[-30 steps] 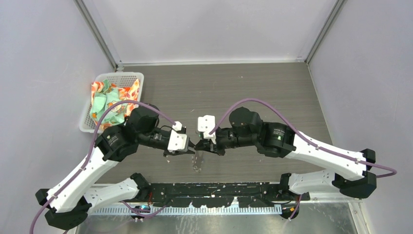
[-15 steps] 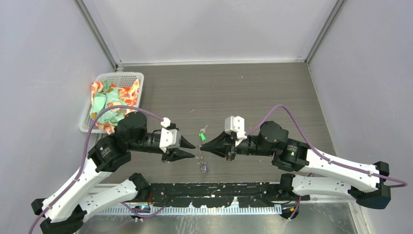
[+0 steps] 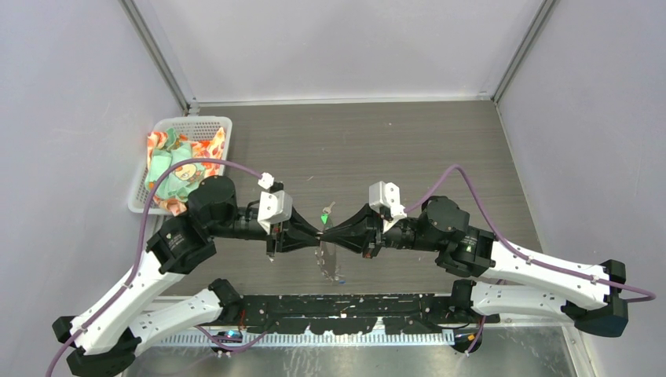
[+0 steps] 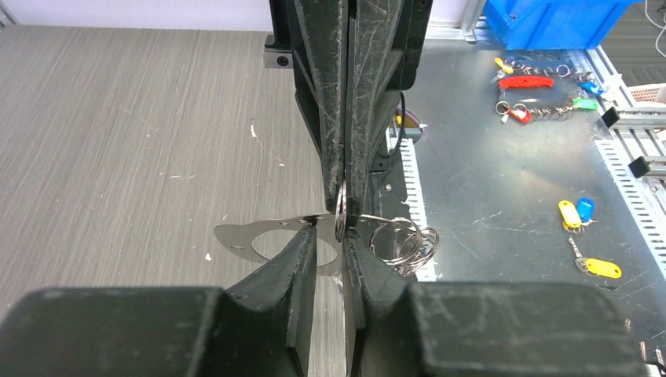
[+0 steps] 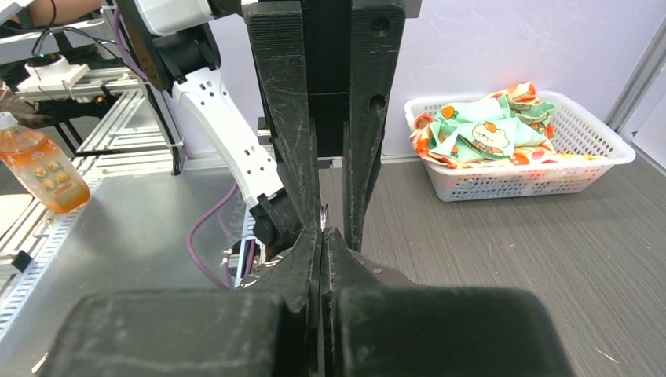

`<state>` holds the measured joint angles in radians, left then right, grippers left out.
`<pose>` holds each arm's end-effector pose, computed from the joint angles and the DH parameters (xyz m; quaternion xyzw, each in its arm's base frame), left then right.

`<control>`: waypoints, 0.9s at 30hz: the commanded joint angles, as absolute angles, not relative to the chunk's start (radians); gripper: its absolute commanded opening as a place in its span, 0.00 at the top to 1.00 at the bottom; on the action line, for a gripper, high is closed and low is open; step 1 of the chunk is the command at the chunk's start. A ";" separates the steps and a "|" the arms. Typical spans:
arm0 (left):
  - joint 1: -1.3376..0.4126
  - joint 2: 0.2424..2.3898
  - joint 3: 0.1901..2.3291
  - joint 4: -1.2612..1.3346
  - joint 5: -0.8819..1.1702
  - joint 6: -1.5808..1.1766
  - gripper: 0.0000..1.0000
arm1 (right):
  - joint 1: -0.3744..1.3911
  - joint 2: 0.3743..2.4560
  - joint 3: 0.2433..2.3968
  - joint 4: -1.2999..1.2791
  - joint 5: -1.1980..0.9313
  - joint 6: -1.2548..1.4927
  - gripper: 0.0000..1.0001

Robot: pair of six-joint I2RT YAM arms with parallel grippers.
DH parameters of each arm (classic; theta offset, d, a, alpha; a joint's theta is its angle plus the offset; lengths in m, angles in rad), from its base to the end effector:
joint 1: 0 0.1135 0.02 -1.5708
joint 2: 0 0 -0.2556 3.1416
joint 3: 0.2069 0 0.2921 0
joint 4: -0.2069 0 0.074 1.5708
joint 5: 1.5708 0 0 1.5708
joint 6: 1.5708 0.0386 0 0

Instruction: Put the keys on the keyring

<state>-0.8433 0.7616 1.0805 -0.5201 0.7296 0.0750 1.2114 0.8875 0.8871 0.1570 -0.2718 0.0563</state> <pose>0.1060 -0.1578 0.4160 0.5230 0.5486 -0.4776 0.4443 0.0798 0.2417 0.3889 -0.4377 0.4830 0.5170 0.5548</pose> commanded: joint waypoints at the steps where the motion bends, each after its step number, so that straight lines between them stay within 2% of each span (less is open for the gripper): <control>1: -0.846 0.749 1.115 -0.456 0.768 0.036 0.82 | 1.212 0.870 0.886 0.248 -0.276 0.072 0.99; 10: -0.845 0.750 1.124 -0.445 0.773 0.014 0.83 | 1.212 0.872 0.867 0.270 -0.274 0.080 0.99; 15: -0.845 0.757 1.122 -0.431 0.764 0.026 0.99 | 1.212 0.879 0.867 0.265 -0.288 0.088 0.99; 19: -0.845 0.756 1.121 -0.443 0.755 0.082 1.00 | 1.212 0.881 0.876 0.231 -0.288 0.082 0.98; 22: -0.845 0.756 1.126 -0.461 0.745 0.171 1.00 | 1.213 0.879 0.896 0.180 -0.290 0.070 0.81; 27: -0.845 0.752 1.125 -0.524 0.736 0.402 1.00 | 1.213 0.865 0.931 0.095 -0.273 0.047 0.59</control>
<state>-0.8433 0.7620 1.0809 -0.5320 0.7387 0.2001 1.2106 0.8875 0.8745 0.1474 -0.2790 0.0662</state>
